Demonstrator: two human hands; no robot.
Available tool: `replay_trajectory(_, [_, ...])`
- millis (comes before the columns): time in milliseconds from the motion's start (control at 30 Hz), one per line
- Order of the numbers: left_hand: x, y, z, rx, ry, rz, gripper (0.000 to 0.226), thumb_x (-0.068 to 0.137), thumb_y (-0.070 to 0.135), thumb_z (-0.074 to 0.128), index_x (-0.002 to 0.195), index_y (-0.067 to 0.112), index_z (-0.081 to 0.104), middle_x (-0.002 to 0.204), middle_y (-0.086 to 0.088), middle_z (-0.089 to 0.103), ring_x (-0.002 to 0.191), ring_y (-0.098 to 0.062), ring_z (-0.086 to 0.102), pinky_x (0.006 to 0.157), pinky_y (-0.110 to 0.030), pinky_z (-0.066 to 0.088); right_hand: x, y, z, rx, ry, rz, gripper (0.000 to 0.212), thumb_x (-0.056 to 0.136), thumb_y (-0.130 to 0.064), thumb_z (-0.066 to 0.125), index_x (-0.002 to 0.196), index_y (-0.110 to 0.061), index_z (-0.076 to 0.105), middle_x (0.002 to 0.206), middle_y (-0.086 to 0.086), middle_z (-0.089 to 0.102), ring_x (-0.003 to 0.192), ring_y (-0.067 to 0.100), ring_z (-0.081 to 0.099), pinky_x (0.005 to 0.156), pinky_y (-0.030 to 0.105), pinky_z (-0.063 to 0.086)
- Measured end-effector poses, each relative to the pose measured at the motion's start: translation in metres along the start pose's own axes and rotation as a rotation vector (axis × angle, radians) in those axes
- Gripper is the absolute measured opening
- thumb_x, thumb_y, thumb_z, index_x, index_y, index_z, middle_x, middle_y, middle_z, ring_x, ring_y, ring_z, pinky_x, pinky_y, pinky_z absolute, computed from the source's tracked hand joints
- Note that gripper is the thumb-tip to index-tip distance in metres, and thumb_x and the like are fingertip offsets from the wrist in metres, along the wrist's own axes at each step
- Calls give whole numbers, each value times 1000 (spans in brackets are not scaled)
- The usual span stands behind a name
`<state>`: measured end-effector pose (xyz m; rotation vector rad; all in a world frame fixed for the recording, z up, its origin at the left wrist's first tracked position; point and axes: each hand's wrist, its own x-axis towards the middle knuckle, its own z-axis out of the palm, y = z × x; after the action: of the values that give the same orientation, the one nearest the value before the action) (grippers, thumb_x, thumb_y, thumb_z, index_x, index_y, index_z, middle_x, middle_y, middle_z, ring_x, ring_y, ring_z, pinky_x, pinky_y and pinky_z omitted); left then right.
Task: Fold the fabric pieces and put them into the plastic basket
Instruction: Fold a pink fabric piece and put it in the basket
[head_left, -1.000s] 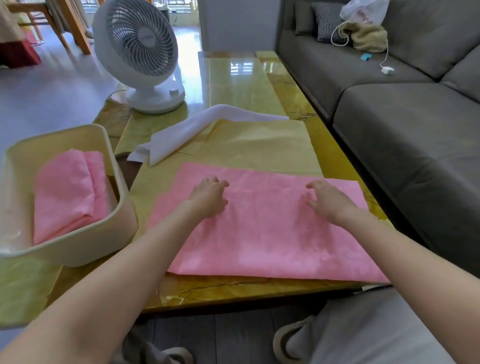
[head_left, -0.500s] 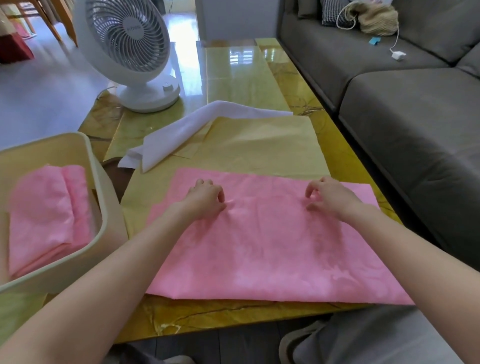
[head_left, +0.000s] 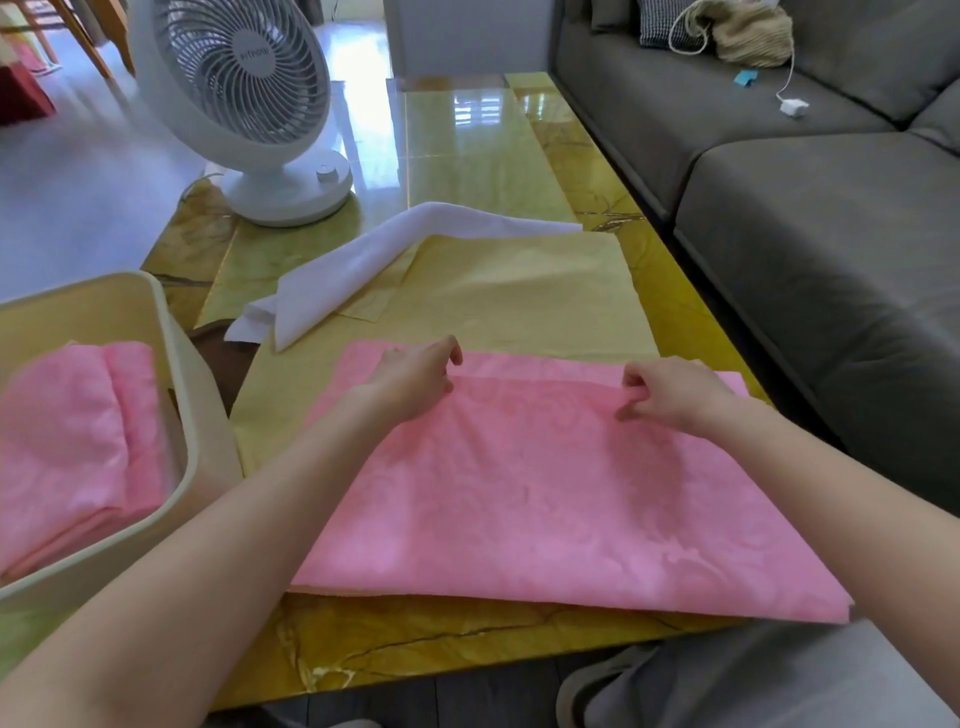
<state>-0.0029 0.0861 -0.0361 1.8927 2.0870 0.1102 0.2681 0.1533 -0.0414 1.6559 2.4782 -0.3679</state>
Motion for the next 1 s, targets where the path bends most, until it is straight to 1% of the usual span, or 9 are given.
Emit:
replay_trajectory(67, [8, 5, 0, 20, 65, 5, 32, 95, 15, 50, 127, 17, 47, 117, -4, 63, 112, -25, 54, 95, -36, 33, 0, 3, -7, 30, 44, 46, 34, 82, -39, 68, 107, -17, 58, 108, 3, 63, 104, 26, 57, 79, 33, 38])
replay_trajectory(100, [13, 8, 1, 43, 96, 4, 32, 96, 15, 49, 127, 17, 47, 119, -4, 62, 114, -25, 54, 97, -37, 32, 0, 6, -9, 27, 75, 65, 34, 83, -38, 67, 109, -17, 58, 109, 4, 64, 104, 27, 58, 82, 35, 40])
replay_trajectory(200, [26, 18, 4, 178, 160, 0, 28, 96, 16, 48, 123, 18, 53, 123, -6, 60, 118, -26, 49, 99, -38, 31, 3, 12, -9, -6, 115, 112, 23, 91, -34, 57, 105, -16, 61, 110, 7, 65, 104, 29, 58, 87, 39, 41])
replay_trajectory(333, [38, 26, 14, 299, 162, 18, 24, 97, 14, 44, 113, 16, 62, 118, -7, 60, 115, -26, 49, 93, -37, 34, 8, 11, 2, -34, 123, 152, 24, 96, -32, 47, 104, -14, 61, 110, 9, 65, 103, 31, 59, 85, 38, 41])
replay_trajectory(400, [42, 26, 19, 298, 160, 20, 25, 97, 15, 43, 112, 15, 62, 118, -8, 58, 114, -26, 49, 91, -37, 35, 11, 11, 7, -60, 153, 157, 26, 97, -33, 46, 103, -13, 61, 109, 9, 65, 101, 31, 60, 84, 38, 41])
replay_trajectory(500, [45, 26, 21, 245, 151, 21, 26, 97, 16, 40, 112, 14, 61, 119, -9, 55, 114, -26, 49, 94, -39, 34, 15, 12, 10, -132, 162, 165, 29, 97, -33, 45, 108, -12, 61, 112, 9, 59, 104, 31, 58, 87, 39, 41])
replay_trajectory(633, [50, 28, 23, 203, 149, 27, 27, 97, 15, 37, 112, 14, 60, 118, -9, 56, 112, -26, 51, 95, -39, 34, 18, 14, 8, -117, 156, 192, 28, 96, -30, 47, 109, -9, 61, 113, 11, 56, 105, 31, 57, 85, 38, 44])
replay_trajectory(867, [60, 30, 31, 244, 156, 16, 22, 97, 10, 41, 112, 14, 57, 116, -8, 54, 110, -26, 52, 95, -42, 35, 20, 13, 10, -121, 168, 210, 25, 97, -20, 41, 105, -7, 60, 109, 12, 56, 99, 31, 57, 81, 38, 46])
replay_trajectory(1000, [63, 31, 33, 285, 166, 24, 22, 96, 9, 42, 112, 15, 56, 116, -7, 54, 108, -25, 53, 93, -41, 36, 21, 11, 8, -155, 171, 216, 25, 97, -20, 40, 109, -7, 58, 111, 11, 55, 101, 30, 57, 82, 37, 44])
